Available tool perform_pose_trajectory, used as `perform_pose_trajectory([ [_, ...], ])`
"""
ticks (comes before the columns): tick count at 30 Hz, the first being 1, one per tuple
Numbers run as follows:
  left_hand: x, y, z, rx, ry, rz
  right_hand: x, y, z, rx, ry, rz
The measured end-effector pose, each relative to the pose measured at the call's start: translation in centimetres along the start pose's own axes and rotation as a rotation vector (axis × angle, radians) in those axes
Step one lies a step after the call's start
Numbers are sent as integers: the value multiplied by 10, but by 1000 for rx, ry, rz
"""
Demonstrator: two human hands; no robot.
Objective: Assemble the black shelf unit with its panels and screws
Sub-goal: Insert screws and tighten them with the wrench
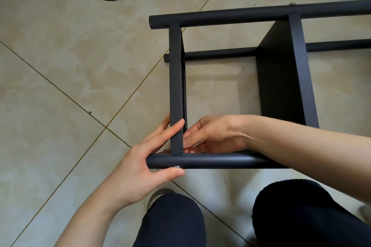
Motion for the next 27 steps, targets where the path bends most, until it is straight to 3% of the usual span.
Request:
perform_pose_trajectory([
  [10,5,-7,8,-6,346,548,2,4,5,34,27,-33],
  [27,0,-1,9,-14,342,473,-2,4,5,21,43,-41],
])
Point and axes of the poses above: each hand's wrist, its own z-axis towards the middle knuckle, its own y-axis out of the palm, x = y × z, the point moved 2 cm from there along z, towards the middle knuckle, and after that the axes turned 6 degrees about y, right-handed, at the moved point
